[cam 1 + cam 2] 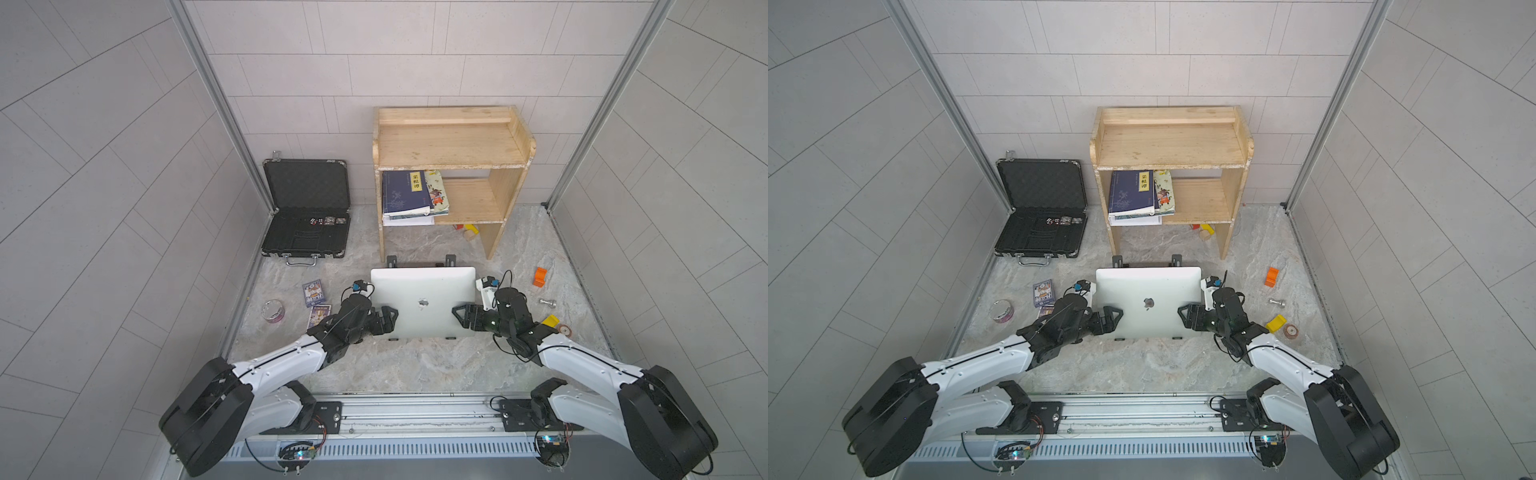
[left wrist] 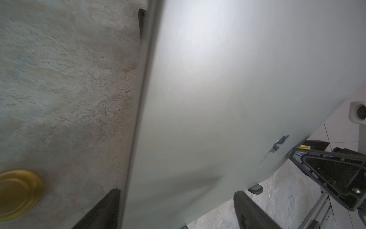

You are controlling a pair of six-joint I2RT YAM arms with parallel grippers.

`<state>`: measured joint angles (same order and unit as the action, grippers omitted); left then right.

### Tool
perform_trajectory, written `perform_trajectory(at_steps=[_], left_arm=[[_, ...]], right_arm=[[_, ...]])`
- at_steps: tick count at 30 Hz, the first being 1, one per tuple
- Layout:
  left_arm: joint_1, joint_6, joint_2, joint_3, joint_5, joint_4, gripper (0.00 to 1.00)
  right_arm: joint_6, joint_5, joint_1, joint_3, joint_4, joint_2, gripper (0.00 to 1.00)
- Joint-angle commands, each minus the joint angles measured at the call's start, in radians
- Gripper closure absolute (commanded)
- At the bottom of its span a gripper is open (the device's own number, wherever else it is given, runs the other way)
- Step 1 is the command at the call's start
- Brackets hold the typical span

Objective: Close the laptop lid and set it aside
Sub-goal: Pick up the laptop from the computer stand.

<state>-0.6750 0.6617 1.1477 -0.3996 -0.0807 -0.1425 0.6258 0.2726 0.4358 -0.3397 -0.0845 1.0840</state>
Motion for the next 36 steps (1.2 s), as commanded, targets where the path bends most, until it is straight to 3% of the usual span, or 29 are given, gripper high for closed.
perform_trajectory(at_steps=[1, 36], left_arm=[[-0.017, -0.009, -0.031, -0.045, 0.034, -0.017, 0.12], [-0.06, -0.067, 0.009, -0.206, 0.032, 0.052, 0.12]], right_arm=[[0.009, 0.029, 0.002, -0.012, -0.002, -0.036, 0.25], [-0.012, 0.081, 0.015, -0.143, 0.024, 0.011, 0.34]])
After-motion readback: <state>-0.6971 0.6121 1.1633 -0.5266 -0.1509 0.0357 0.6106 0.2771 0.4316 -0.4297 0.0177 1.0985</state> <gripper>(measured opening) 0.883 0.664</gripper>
